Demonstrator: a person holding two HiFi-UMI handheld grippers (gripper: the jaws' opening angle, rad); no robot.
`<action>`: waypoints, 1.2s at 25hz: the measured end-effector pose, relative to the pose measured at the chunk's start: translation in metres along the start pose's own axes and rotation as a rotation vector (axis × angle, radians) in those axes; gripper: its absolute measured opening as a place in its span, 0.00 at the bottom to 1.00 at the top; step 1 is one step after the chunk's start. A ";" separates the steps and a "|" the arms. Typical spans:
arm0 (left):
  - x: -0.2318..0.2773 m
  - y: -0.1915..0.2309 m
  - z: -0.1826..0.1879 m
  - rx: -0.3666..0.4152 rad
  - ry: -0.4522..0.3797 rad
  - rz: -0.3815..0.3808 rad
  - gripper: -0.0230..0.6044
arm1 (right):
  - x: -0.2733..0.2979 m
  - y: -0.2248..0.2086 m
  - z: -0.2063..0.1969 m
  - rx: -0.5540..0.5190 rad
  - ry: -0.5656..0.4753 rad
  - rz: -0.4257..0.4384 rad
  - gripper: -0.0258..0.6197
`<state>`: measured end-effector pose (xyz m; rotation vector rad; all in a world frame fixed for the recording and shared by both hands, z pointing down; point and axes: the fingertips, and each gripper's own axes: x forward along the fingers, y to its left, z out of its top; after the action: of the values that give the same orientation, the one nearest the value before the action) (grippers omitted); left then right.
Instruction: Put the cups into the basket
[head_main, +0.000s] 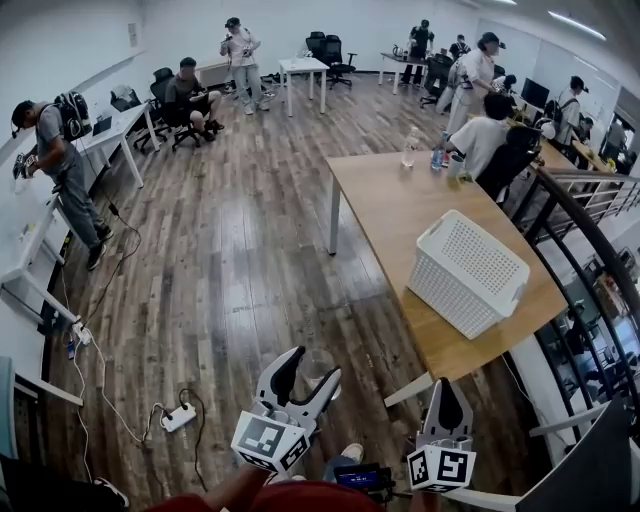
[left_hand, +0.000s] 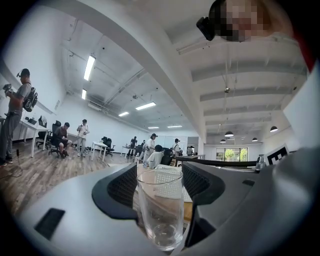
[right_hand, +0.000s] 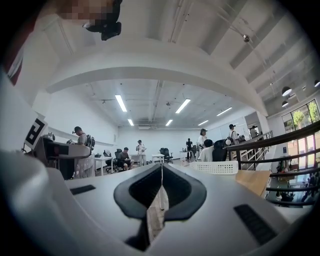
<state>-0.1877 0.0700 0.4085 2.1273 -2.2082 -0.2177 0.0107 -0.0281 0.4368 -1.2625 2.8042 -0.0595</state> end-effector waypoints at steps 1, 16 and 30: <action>0.008 -0.002 0.001 0.000 -0.001 -0.001 0.49 | 0.004 -0.007 0.001 0.004 0.001 -0.005 0.06; 0.136 -0.048 0.000 0.003 -0.004 -0.017 0.49 | 0.067 -0.125 0.011 0.002 -0.004 -0.021 0.06; 0.207 -0.045 -0.014 -0.010 0.014 -0.075 0.49 | 0.114 -0.163 0.003 -0.003 0.006 -0.068 0.06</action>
<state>-0.1492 -0.1392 0.4056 2.2019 -2.1169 -0.2170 0.0578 -0.2215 0.4386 -1.3600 2.7664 -0.0629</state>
